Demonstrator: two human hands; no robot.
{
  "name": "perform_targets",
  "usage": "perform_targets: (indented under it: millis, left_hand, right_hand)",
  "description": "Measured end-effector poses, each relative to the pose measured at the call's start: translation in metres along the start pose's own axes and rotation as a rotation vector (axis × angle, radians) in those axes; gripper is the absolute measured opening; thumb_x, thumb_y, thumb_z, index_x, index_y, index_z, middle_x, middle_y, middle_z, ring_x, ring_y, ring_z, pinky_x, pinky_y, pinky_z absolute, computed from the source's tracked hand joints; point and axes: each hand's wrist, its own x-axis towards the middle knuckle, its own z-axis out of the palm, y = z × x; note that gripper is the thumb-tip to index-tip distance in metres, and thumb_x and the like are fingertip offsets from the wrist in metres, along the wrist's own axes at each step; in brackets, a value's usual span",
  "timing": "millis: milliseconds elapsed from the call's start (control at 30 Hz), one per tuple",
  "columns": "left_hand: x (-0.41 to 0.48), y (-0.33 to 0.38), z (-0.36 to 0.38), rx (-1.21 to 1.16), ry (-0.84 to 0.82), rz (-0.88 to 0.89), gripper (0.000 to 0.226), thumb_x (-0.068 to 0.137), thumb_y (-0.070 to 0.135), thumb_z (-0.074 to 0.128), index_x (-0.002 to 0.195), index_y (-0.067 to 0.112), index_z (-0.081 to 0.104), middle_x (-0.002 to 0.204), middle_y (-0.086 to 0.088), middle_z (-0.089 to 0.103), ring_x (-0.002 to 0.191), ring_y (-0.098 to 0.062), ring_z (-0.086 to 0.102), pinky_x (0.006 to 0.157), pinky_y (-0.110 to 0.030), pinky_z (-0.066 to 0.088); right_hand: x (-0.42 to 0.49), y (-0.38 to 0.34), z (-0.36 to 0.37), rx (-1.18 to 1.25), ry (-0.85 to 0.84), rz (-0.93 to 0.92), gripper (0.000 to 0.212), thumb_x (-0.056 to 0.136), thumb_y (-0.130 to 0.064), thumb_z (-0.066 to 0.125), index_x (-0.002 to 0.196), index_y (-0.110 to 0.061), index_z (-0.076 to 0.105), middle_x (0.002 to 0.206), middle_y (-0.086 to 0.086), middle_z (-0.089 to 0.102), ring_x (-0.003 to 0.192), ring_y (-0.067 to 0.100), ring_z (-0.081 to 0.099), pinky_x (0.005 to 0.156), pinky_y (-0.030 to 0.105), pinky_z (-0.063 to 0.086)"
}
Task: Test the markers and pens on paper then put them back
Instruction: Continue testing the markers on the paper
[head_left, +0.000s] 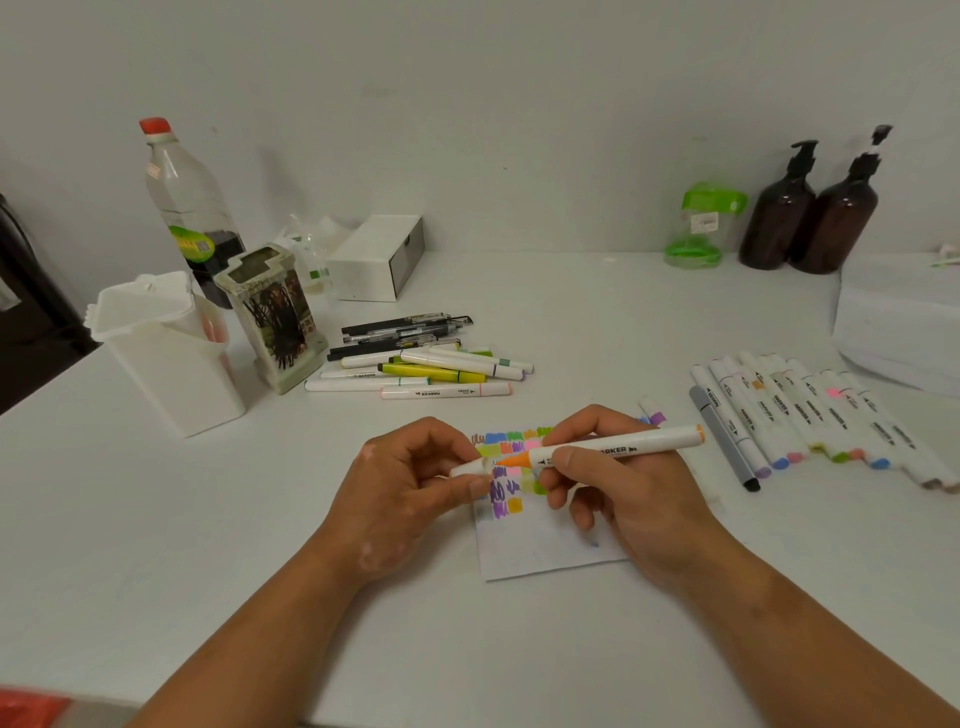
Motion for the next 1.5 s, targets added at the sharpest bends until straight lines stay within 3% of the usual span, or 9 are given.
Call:
perform_targets:
  millis: [133, 267, 533, 933, 1067, 1200, 1333, 1400, 1500]
  left_hand:
    - [-0.001, 0.0, 0.001, 0.037, 0.003, 0.028, 0.025, 0.066, 0.035, 0.083, 0.089, 0.031, 0.074, 0.089, -0.002, 0.072, 0.081, -0.04, 0.062, 0.071, -0.036, 0.061]
    - [-0.004, 0.005, 0.004, 0.08, -0.006, 0.074, 0.027, 0.065, 0.039, 0.081, 0.09, 0.03, 0.075, 0.087, 0.004, 0.073, 0.075, -0.025, 0.065, 0.068, -0.03, 0.06]
    - [-0.007, 0.008, 0.006, -0.028, 0.001, 0.078, 0.029, 0.065, 0.024, 0.084, 0.089, 0.009, 0.077, 0.087, -0.003, 0.077, 0.08, -0.026, 0.072, 0.075, -0.043, 0.06]
    - [0.003, -0.006, -0.003, 0.046, 0.161, 0.187, 0.021, 0.073, 0.026, 0.076, 0.094, 0.027, 0.074, 0.102, 0.012, 0.072, 0.1, -0.013, 0.07, 0.08, -0.017, 0.056]
    - [0.002, -0.006, 0.001, 0.108, 0.172, 0.241, 0.022, 0.075, 0.026, 0.075, 0.096, 0.031, 0.073, 0.103, 0.017, 0.07, 0.099, -0.012, 0.069, 0.082, -0.016, 0.056]
    - [0.003, -0.006, 0.001, 0.067, 0.194, 0.168, 0.048, 0.071, 0.026, 0.082, 0.114, 0.035, 0.062, 0.105, 0.017, 0.07, 0.097, -0.015, 0.068, 0.081, -0.02, 0.057]
    - [0.003, -0.007, 0.004, 0.38, 0.086, 0.142, 0.074, 0.064, 0.066, 0.077, 0.128, 0.043, 0.048, 0.12, 0.031, 0.056, 0.114, 0.005, 0.052, 0.088, -0.012, 0.047]
    - [0.005, -0.007, 0.007, 0.62, -0.073, 0.177, 0.082, 0.064, 0.086, 0.061, 0.132, 0.043, 0.049, 0.134, 0.03, 0.047, 0.123, 0.01, 0.04, 0.104, -0.019, 0.039]
    - [0.006, -0.009, 0.014, 0.855, -0.215, 0.203, 0.087, 0.065, 0.094, 0.047, 0.133, 0.041, 0.054, 0.143, 0.025, 0.042, 0.132, 0.005, 0.031, 0.114, -0.035, 0.029]
  right_hand:
    - [-0.002, 0.0, 0.002, -0.065, -0.053, 0.004, 0.012, 0.081, -0.027, 0.074, 0.091, -0.02, 0.075, 0.079, 0.016, 0.074, 0.066, 0.029, 0.069, 0.047, 0.026, 0.048]
    - [-0.003, 0.005, 0.004, -0.235, -0.078, -0.011, 0.019, 0.083, -0.041, 0.074, 0.099, -0.031, 0.077, 0.079, 0.009, 0.075, 0.071, 0.046, 0.066, 0.051, 0.034, 0.051]
    - [-0.004, 0.003, 0.004, -0.3, -0.095, -0.039, 0.021, 0.08, -0.049, 0.074, 0.096, -0.037, 0.078, 0.075, 0.003, 0.075, 0.057, 0.019, 0.064, 0.051, 0.027, 0.05]
    - [0.0, -0.014, -0.014, -0.008, -0.132, 0.071, 0.043, 0.084, -0.049, 0.058, 0.101, -0.016, 0.08, 0.085, 0.02, 0.074, 0.066, 0.022, 0.06, 0.046, 0.028, 0.043]
    - [-0.001, -0.01, -0.012, -0.406, -0.092, 0.104, 0.002, 0.089, -0.03, 0.076, 0.089, -0.028, 0.076, 0.068, 0.005, 0.075, 0.049, 0.01, 0.049, 0.046, 0.02, 0.04]
    - [-0.006, -0.008, -0.013, -0.775, -0.079, -0.038, 0.007, 0.083, -0.03, 0.082, 0.085, -0.034, 0.076, 0.067, -0.019, 0.067, 0.054, 0.002, 0.051, 0.052, 0.012, 0.04]
    - [-0.002, -0.006, -0.019, -0.983, 0.174, -0.178, 0.008, 0.078, -0.03, 0.08, 0.078, -0.03, 0.072, 0.066, -0.013, 0.062, 0.059, 0.009, 0.056, 0.054, 0.015, 0.042]
    - [0.002, -0.009, -0.031, -1.093, 0.346, -0.104, 0.009, 0.08, -0.033, 0.077, 0.077, -0.028, 0.07, 0.064, -0.01, 0.062, 0.061, 0.008, 0.057, 0.058, 0.027, 0.049]
    - [0.002, -0.01, -0.049, -1.399, 0.409, 0.112, 0.017, 0.084, -0.044, 0.068, 0.076, -0.029, 0.065, 0.067, -0.012, 0.063, 0.066, 0.006, 0.059, 0.059, 0.028, 0.052]
